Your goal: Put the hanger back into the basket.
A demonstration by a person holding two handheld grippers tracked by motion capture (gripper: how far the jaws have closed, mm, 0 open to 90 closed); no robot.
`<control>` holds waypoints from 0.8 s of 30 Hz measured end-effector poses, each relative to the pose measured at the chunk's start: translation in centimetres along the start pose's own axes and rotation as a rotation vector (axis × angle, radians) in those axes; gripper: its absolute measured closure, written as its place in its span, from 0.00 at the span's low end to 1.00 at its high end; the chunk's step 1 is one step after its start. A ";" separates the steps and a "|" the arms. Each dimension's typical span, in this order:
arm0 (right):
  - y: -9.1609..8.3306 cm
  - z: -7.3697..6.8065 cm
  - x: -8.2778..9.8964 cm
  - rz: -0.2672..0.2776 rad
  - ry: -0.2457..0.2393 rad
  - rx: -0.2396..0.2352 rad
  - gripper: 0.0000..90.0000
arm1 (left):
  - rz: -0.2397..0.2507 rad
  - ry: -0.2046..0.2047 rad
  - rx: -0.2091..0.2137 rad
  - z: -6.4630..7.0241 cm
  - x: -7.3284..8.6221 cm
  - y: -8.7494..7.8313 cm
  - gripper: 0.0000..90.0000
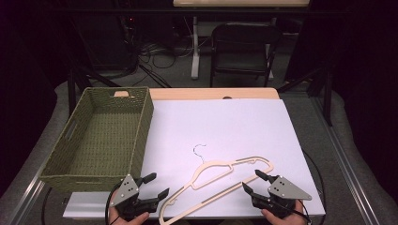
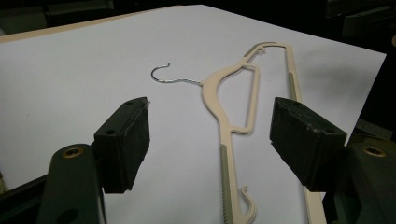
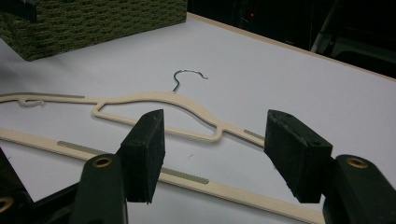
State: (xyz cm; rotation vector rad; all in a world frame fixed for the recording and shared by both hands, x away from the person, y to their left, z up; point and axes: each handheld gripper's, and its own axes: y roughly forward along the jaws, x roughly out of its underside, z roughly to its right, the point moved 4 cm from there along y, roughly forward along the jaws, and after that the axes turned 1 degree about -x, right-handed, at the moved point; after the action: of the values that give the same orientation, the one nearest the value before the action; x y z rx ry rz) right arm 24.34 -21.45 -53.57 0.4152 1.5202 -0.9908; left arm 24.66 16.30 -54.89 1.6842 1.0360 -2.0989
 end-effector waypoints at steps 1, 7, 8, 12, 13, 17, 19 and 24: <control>0.0 0.1 0.0 -0.004 0.000 -0.002 0.43 | 0.000 0.000 0.000 0.0 0.0 0.0 0.32; -0.1 0.2 0.0 -0.012 -0.009 0.018 0.44 | -0.001 0.000 -0.002 0.0 0.0 -0.1 0.32; -0.1 0.3 -0.1 -0.001 -0.010 0.021 0.45 | 0.001 0.003 -0.002 0.1 0.0 -0.1 0.32; 0.0 0.4 -0.3 -0.019 -0.023 0.010 0.46 | -0.002 0.004 -0.003 0.1 -0.1 -0.1 0.32; -0.1 0.5 -0.5 -0.031 -0.038 0.011 0.47 | -0.001 0.008 -0.003 0.1 -0.1 0.0 0.32; -0.1 0.8 -1.3 -0.047 -0.083 -0.001 0.49 | 0.001 0.007 -0.009 0.1 -0.2 0.0 0.32; -0.1 1.3 -1.7 -0.068 -0.071 0.001 0.49 | 0.003 0.003 -0.015 0.1 -0.2 -0.1 0.32; 0.4 2.6 -3.0 -0.130 -0.069 -0.036 0.51 | 0.000 0.001 -0.013 0.0 -0.2 -0.1 0.32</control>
State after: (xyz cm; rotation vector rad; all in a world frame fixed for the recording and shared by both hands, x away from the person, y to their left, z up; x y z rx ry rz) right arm 26.91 -22.42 -50.68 0.2563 1.5146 -1.0671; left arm 24.64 16.35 -54.64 1.6791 1.0476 -2.0869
